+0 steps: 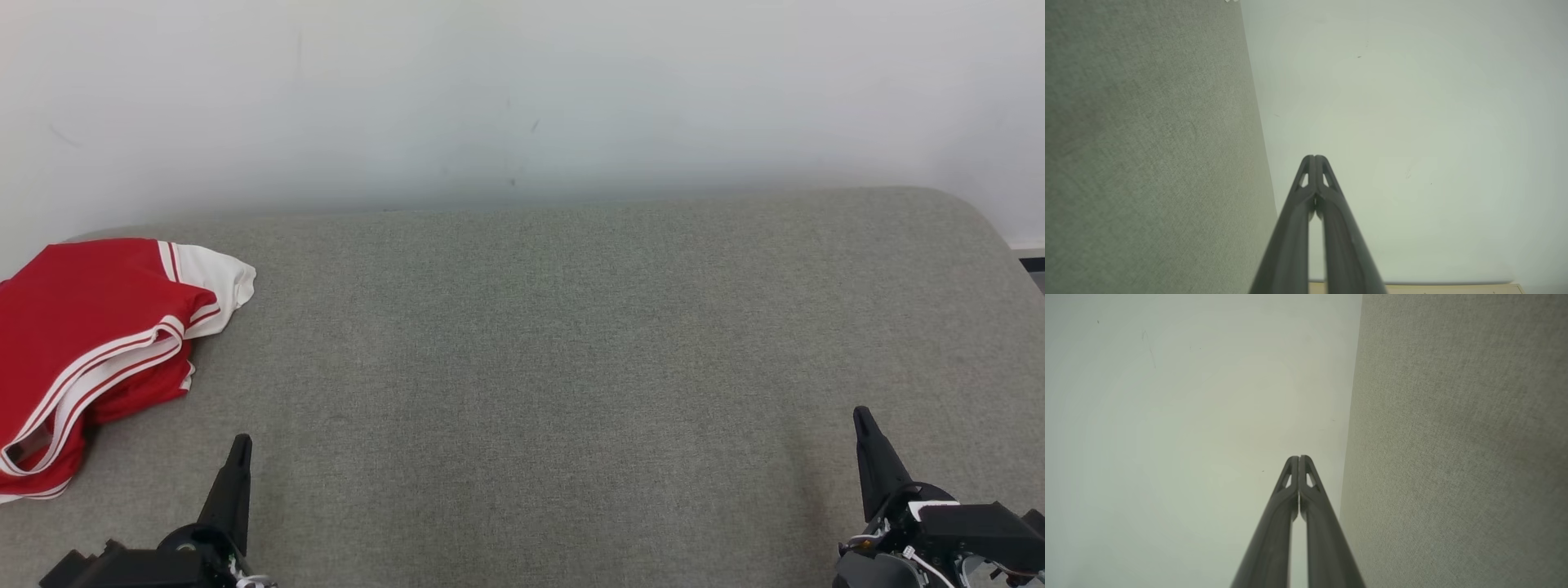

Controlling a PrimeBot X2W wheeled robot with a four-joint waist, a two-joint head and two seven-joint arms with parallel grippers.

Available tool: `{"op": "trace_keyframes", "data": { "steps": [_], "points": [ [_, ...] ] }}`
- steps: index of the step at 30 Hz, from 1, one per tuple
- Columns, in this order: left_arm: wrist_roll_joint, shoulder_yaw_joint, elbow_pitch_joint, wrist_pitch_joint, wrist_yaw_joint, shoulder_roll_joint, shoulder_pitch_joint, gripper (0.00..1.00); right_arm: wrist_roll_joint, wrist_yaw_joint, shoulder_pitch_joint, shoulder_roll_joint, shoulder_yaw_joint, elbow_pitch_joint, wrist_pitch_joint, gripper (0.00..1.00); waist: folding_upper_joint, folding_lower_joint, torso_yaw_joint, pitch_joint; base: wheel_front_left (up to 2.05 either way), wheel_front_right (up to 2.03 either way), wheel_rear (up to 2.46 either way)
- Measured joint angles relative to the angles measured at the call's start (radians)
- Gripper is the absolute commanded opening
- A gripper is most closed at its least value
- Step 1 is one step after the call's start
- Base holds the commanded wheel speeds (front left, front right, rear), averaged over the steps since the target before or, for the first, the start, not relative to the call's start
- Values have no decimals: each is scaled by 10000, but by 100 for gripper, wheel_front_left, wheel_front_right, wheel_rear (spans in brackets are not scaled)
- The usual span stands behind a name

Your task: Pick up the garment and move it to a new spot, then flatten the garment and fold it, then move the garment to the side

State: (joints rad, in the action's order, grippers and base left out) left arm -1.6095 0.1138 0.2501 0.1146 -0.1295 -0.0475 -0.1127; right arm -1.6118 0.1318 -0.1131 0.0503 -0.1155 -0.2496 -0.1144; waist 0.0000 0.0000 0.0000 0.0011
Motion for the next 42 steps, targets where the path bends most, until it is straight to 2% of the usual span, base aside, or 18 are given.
{"op": "trace_keyframes", "data": {
  "steps": [11, 12, 22, 28, 37, 42],
  "points": [
    [-2, 0, 0, 0, 0, 0, 0, 0, 0, 0, 0, 0, 0, 0, 0, 0, 0, 0, 0, 0, 0, 0, 0],
    [0, -4, 52, -6, 2, 13, 17, 100, 2, 0, 20, -4, 4, -54, 2, 100, 0, 0, 0, 0, 0, 0, 0],
    [100, -188, 403, -353, 21, 94, 382, 100, 33, 0, 342, -38, 449, -407, 332, 100, 0, 0, -26, -105, 0, 0, 0],
    [631, -301, 399, -631, 104, 88, 412, 100, 466, 0, 323, -40, 752, -546, 631, 100, 0, 0, -39, -189, 0, 0, 0],
    [1682, -428, 364, -980, 263, 82, 559, 100, 1676, 0, 292, -40, 1003, -775, 982, 100, 0, 0, -44, -294, 0, 0, 0],
    [2431, -535, 336, -1168, 366, 79, 594, 100, 2711, 0, 210, -38, 1114, -997, 1177, 100, -1, 2, -42, -360, 0, 0, 0]
  ]
}}
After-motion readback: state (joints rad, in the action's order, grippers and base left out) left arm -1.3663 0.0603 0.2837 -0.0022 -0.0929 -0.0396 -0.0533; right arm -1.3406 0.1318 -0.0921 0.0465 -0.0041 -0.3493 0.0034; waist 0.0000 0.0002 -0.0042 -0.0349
